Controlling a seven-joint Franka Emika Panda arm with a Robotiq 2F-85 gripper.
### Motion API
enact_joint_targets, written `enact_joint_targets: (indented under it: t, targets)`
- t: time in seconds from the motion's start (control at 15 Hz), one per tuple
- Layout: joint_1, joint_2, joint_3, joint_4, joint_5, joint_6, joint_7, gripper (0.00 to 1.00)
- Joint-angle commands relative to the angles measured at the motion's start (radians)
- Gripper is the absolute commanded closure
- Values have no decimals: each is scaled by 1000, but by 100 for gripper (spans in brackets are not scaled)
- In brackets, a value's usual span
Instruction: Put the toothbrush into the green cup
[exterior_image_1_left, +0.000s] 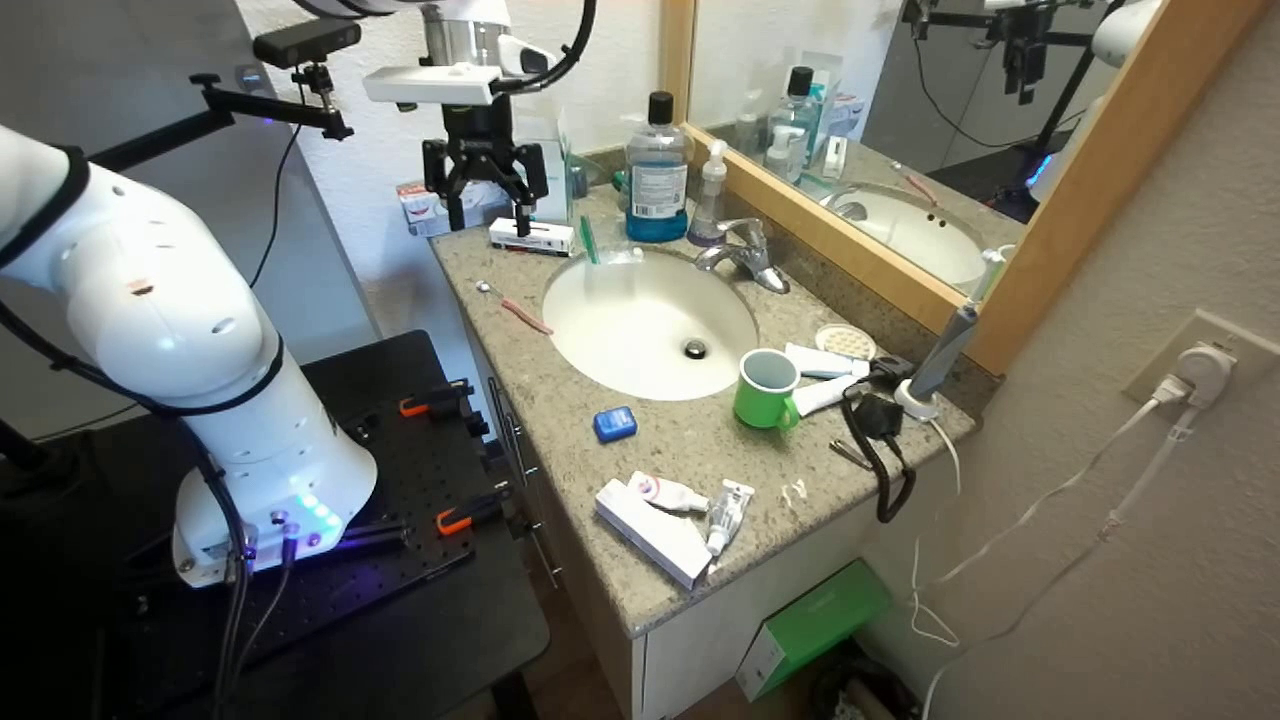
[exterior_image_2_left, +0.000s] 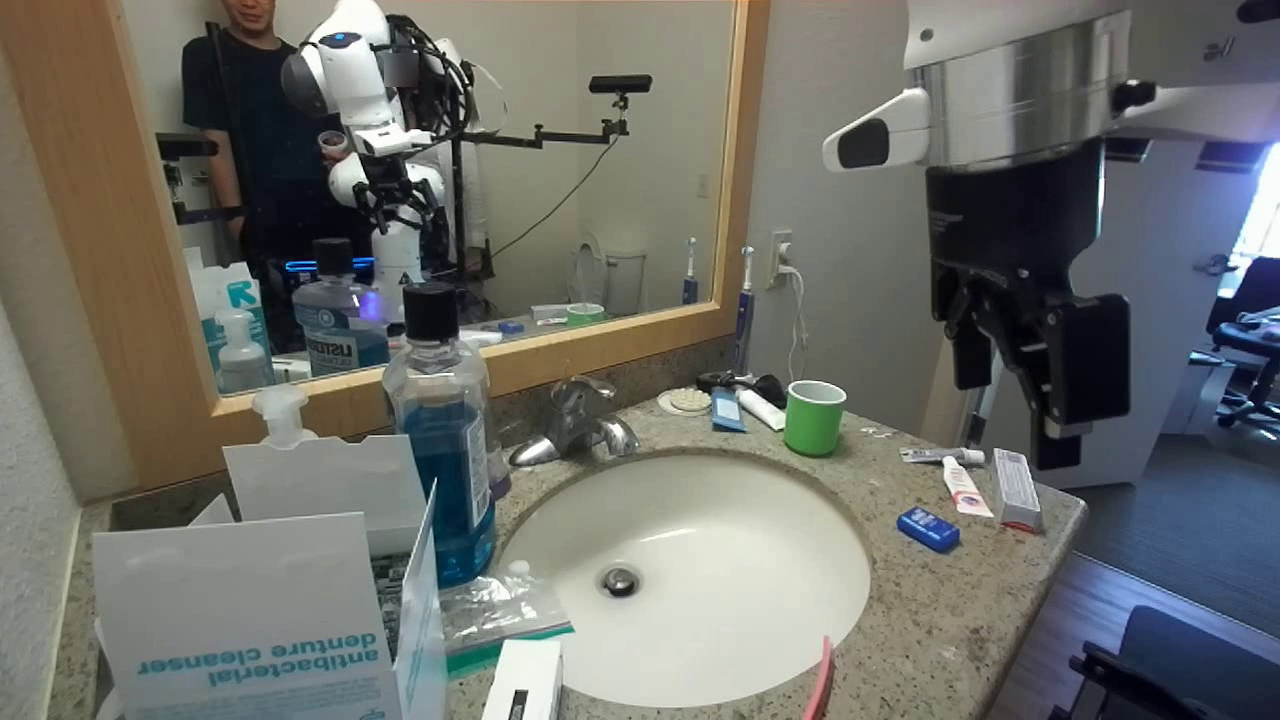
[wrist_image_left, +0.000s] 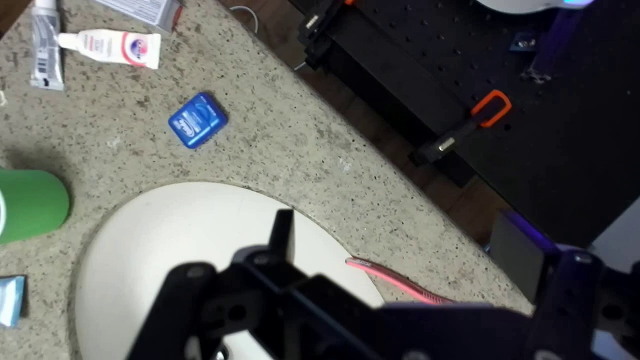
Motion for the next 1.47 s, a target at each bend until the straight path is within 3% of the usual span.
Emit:
enact_joint_targets:
  t: [0.0,0.4,0.93,1.4]
  targets:
    - [50,28,17,-34,-63,40,-80,0]
    - [128,120,3,-86,-74,233,-267,0]
    - [131,235,-4,-112,-62,375,-693,0]
    - [110,244,22,-109,-56,355,-694,0]
